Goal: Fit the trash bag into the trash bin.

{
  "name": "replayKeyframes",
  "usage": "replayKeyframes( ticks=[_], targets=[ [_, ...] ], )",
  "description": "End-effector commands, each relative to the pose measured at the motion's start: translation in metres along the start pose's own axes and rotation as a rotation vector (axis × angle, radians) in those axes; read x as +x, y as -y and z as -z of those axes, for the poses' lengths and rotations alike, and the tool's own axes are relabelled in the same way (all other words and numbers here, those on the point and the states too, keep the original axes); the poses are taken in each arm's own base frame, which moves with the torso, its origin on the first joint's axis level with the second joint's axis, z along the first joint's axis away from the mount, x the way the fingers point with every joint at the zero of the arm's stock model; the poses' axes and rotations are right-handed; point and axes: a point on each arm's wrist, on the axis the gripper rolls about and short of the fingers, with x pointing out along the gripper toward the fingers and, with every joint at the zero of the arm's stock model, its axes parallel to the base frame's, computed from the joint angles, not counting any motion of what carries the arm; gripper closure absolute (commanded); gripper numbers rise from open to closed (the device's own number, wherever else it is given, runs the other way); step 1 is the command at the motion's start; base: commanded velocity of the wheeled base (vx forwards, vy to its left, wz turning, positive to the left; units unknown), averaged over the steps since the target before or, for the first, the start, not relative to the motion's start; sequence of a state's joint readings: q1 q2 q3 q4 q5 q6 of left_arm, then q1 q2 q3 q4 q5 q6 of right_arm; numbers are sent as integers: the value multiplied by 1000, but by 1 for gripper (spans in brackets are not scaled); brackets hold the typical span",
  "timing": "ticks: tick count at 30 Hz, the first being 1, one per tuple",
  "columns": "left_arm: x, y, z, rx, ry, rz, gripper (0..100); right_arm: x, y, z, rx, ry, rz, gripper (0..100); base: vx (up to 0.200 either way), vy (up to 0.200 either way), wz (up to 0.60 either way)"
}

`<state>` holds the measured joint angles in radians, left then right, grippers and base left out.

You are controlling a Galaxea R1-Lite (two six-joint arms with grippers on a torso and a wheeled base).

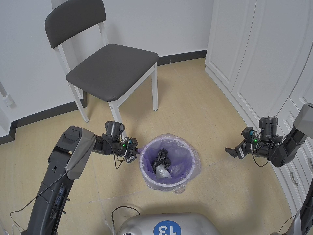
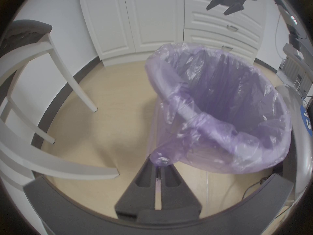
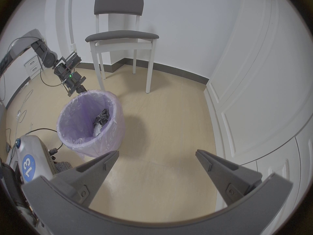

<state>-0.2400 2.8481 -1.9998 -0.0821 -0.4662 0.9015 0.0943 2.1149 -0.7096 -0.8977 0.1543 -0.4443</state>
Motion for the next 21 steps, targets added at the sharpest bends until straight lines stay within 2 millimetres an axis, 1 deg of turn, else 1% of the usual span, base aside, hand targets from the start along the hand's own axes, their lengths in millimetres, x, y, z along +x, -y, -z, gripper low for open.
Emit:
replayKeyframes(
  ticks=[1, 3, 4, 5, 6, 8, 9, 11, 16, 21],
  targets=[
    [22, 13, 36, -56, 33, 20, 100, 2, -12, 21, 32, -23, -16, 0, 0, 0, 0],
    [24, 13, 38, -79, 50, 14, 100, 3, -14, 24, 45, -13, -13, 0, 0, 0, 0],
    [28, 15, 39, -115, 84, 11, 100, 5, -17, 30, 65, -3, -10, 0, 0, 0, 0],
    [28, 15, 39, -115, 84, 11, 100, 5, -17, 30, 65, -3, -10, 0, 0, 0, 0],
    [32, 15, 42, -152, 121, -6, 100, 8, -19, 36, 79, 8, -5, 0, 0, 0, 0],
    [36, 16, 43, -195, 142, -20, 100, 13, -21, 43, 83, 12, -4, 0, 0, 0, 0],
    [36, 16, 43, -195, 142, -20, 100, 13, -21, 43, 83, 12, -4, 0, 0, 0, 0],
    [34, 13, 40, -257, 161, -29, 100, 19, -24, 49, 85, 14, -4, 0, 0, 0, 0],
    [35, 15, 41, -318, 151, -15, 100, 24, -29, 48, 80, 20, -17, 0, 0, 0, 0],
    [37, 22, 46, -396, 102, 33, 100, 26, -34, 50, 75, 14, -30, 0, 0, 0, 0]
  ],
)
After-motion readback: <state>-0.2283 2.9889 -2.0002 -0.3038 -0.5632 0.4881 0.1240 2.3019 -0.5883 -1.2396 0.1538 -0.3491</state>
